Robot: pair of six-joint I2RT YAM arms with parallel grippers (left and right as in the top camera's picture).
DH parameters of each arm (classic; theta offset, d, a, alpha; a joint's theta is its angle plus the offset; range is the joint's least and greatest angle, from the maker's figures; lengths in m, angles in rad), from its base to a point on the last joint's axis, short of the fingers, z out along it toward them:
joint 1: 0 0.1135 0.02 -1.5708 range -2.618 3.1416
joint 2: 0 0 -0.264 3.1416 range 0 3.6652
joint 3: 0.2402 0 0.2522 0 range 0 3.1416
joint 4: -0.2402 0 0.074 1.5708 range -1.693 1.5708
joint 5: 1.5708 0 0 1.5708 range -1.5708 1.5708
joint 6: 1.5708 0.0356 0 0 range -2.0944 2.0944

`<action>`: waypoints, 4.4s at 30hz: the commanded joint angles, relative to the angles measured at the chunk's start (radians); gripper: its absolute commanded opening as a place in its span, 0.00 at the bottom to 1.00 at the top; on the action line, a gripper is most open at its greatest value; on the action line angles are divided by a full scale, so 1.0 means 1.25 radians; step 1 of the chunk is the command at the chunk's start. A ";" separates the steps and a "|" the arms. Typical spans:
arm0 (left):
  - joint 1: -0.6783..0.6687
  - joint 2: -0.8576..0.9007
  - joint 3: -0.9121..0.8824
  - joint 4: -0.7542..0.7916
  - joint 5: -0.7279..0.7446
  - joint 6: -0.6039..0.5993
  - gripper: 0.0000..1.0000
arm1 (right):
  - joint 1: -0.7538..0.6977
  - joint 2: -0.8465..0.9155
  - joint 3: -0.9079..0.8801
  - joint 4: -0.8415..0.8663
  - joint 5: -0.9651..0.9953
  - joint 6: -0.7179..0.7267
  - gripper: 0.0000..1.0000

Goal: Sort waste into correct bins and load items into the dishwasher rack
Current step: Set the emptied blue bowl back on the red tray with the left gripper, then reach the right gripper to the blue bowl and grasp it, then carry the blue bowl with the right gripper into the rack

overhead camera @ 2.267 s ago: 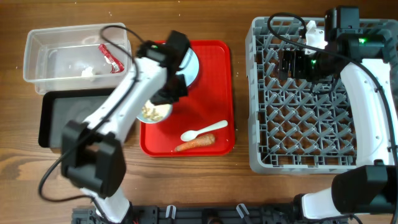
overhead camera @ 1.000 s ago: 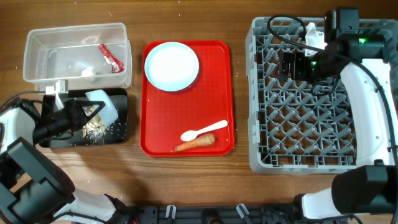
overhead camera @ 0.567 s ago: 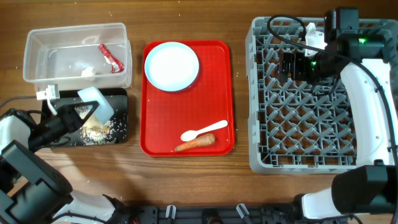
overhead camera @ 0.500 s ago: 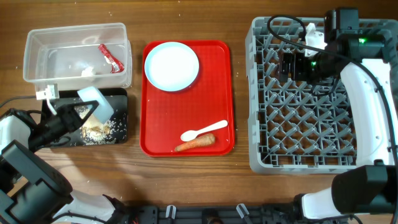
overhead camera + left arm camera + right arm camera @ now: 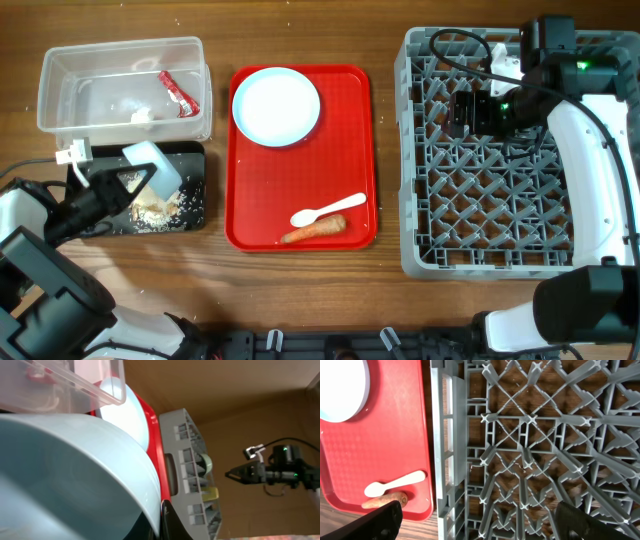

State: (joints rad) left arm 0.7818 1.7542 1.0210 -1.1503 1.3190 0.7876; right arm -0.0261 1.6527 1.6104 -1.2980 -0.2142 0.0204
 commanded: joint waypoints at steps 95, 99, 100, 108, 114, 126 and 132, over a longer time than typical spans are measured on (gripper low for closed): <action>-0.606 -0.336 0.078 0.108 -0.910 -0.912 0.69 | 0.435 0.385 0.005 0.278 0.042 0.205 0.04; -0.606 -0.336 0.078 0.108 -0.910 -0.912 0.69 | 0.421 0.323 0.034 0.258 0.124 0.196 0.04; -0.606 -0.336 0.078 0.108 -0.910 -0.912 0.69 | 0.411 0.279 0.038 0.257 0.158 0.196 0.04; -0.606 -0.336 0.078 0.108 -0.910 -0.912 0.69 | 0.292 -0.024 0.037 0.330 0.616 0.153 0.04; -0.606 -0.336 0.078 0.108 -0.910 -0.912 0.69 | 0.197 -0.006 0.020 0.502 1.128 0.131 0.04; -0.606 -0.336 0.078 0.091 -0.910 -0.912 0.69 | 0.033 0.290 0.012 0.559 1.170 0.154 0.04; -0.606 -0.336 0.078 0.094 -0.910 -0.912 0.69 | 0.034 0.339 0.012 0.546 1.113 0.183 0.04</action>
State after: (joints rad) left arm 0.0200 1.3479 1.1065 -1.0359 0.1802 -0.3504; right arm 0.0147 2.0541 1.6291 -0.6060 1.1973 0.2127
